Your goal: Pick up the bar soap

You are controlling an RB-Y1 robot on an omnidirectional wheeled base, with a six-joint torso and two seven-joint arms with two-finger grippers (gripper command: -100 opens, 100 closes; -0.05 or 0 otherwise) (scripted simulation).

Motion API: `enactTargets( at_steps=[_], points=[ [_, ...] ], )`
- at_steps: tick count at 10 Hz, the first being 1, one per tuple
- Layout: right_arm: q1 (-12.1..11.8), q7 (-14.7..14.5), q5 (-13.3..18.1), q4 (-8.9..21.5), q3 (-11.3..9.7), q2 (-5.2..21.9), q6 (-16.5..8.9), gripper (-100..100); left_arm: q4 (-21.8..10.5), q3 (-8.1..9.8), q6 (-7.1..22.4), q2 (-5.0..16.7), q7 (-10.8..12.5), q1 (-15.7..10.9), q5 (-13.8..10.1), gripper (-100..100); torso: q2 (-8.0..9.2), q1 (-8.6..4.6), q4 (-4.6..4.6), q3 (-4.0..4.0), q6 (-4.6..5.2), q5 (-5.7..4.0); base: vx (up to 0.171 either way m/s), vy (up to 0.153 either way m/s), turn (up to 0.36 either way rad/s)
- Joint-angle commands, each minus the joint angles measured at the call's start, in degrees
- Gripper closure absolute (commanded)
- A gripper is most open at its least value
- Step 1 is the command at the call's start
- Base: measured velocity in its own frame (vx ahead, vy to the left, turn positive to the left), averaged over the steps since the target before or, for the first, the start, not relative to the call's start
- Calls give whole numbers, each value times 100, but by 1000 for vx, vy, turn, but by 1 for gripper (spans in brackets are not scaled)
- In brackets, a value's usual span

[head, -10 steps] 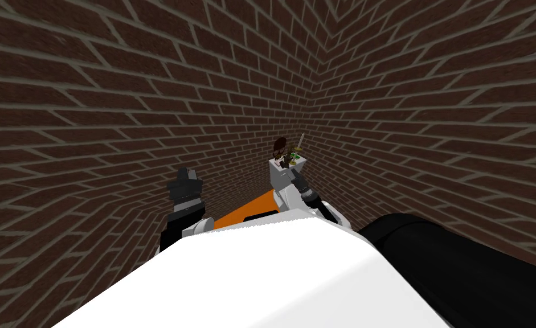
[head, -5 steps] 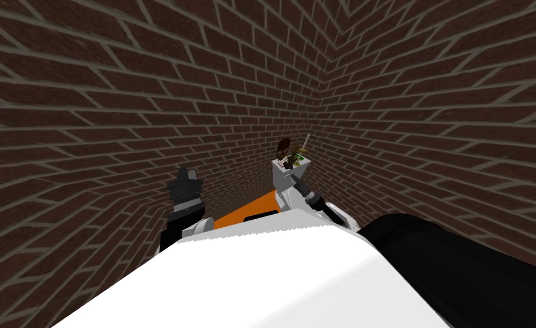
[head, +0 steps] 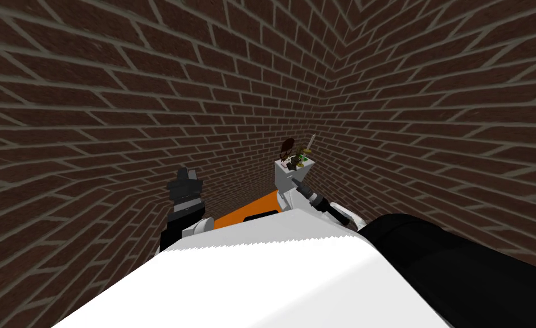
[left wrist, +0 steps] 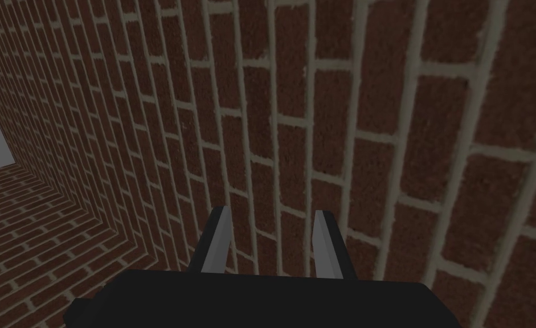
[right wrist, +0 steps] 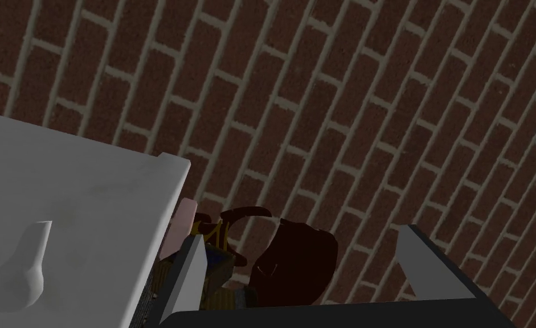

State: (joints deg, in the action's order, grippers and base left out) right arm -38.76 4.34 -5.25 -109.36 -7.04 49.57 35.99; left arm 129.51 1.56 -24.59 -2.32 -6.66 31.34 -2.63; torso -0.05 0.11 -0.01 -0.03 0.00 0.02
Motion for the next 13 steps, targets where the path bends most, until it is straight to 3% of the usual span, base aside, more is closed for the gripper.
enactTargets(
  at_steps=[1,2,4,7,9,10,13],
  points=[
    [-21,16,-29,132,-18,286,12,-100,0,0,0,0,0,0,0,0,0,0,0,0,0,0,17,34,53],
    [-72,31,-79,350,-74,461,-9,-100,0,0,0,0,0,0,0,0,-1,1,0,-1,2,1,33,56,92],
    [-72,31,-79,350,-74,696,-9,-100,0,0,0,0,0,1,0,0,-5,7,-1,-3,2,2,17,31,17],
    [-168,61,-177,785,-199,1260,-62,-100,0,0,0,0,0,0,0,0,-2,2,0,-1,1,0,20,41,87],
    [-168,61,-177,785,-199,1481,-62,-100,0,0,0,0,0,1,0,0,-3,8,-1,-2,3,2,16,33,19],
    [-214,76,-224,1000,-267,1714,-95,-100,0,1,0,0,0,1,0,0,1,0,0,0,3,1,21,40,94],
    [-259,90,-270,1213,-338,2218,-131,-100,0,0,0,0,0,0,0,0,-5,9,-1,-3,0,2,23,45,74]
  ],
)
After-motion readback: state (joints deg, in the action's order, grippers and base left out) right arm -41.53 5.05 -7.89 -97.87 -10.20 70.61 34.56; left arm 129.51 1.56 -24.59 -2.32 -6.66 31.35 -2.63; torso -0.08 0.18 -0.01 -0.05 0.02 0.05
